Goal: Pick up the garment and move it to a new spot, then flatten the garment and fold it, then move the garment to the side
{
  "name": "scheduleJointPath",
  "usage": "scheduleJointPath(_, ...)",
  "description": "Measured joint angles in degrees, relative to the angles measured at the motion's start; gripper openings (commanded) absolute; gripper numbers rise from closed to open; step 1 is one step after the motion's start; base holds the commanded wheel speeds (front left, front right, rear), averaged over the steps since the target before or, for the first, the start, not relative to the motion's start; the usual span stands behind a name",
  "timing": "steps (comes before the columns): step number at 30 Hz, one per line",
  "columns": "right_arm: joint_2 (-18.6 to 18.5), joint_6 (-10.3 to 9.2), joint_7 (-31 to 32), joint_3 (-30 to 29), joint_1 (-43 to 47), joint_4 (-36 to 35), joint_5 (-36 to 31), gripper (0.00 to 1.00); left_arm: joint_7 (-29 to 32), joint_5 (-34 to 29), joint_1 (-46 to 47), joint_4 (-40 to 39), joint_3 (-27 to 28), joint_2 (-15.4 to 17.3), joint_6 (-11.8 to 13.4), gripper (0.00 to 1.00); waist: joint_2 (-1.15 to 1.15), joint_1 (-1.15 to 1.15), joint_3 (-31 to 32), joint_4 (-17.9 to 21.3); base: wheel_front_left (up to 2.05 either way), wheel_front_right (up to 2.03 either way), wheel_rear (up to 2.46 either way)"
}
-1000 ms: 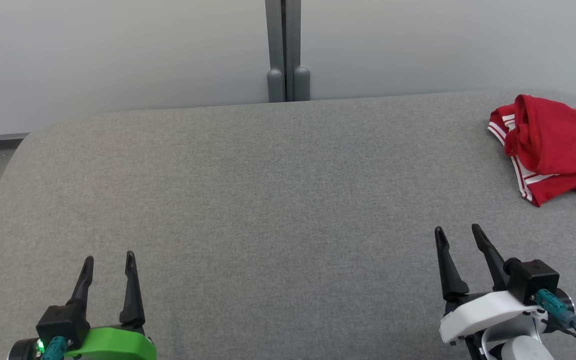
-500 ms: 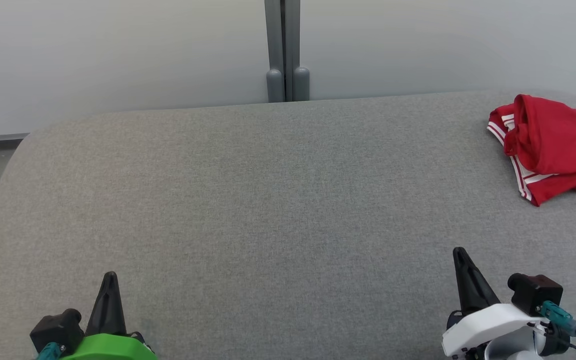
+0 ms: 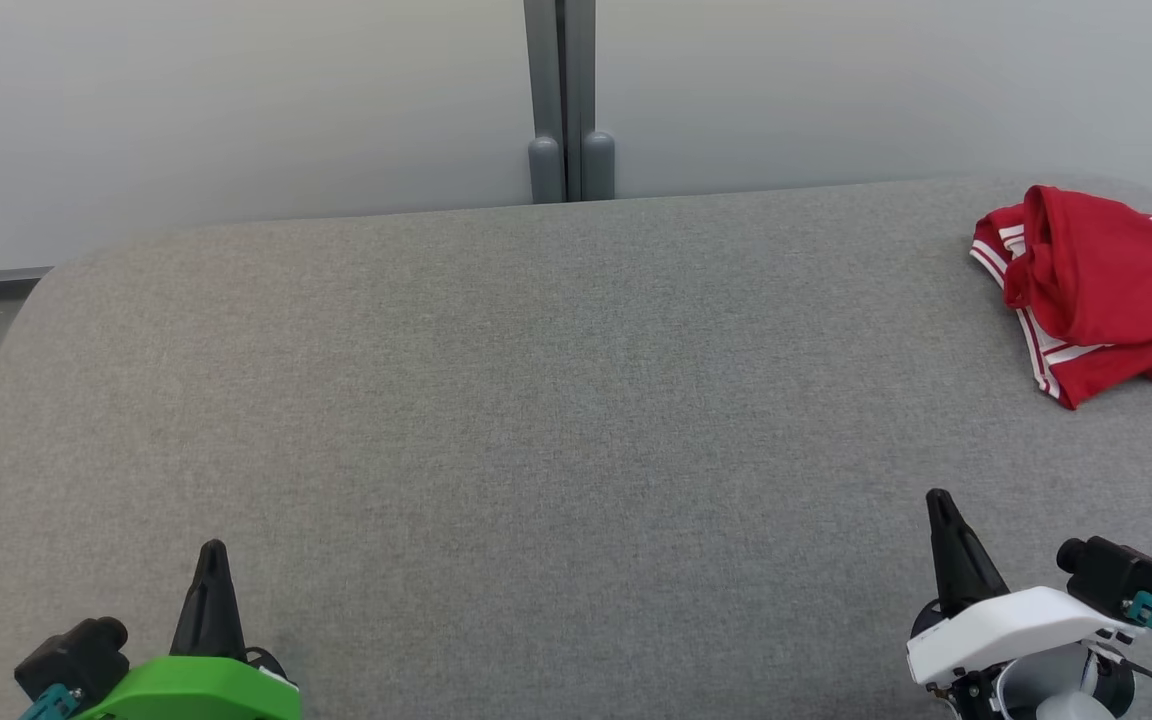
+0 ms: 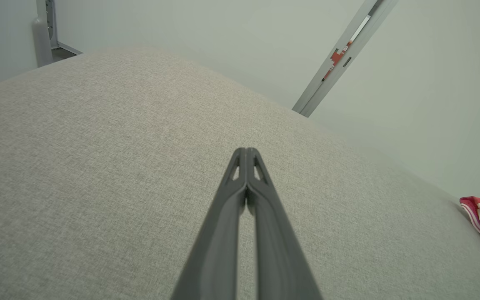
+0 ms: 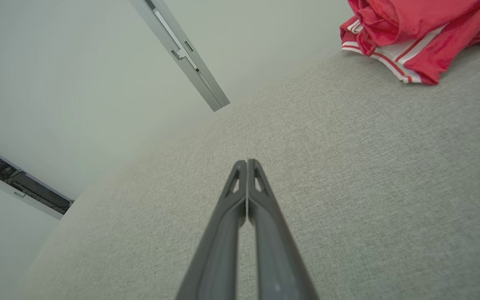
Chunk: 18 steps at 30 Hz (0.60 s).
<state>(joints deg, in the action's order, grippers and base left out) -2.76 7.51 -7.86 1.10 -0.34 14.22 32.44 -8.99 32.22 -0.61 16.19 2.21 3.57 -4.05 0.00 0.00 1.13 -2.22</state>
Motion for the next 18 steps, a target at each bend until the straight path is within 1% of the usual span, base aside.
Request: scheduleJointPath(18, -0.1, -0.03, 3.44, -1.72, -1.21, -0.01, 14.92, 0.0, 3.89, 14.79, 1.37, -0.57, 1.16, -0.22, -0.81, 0.0, 0.0, 0.0, -0.22, 0.38, 0.0, 0.0, 0.0)
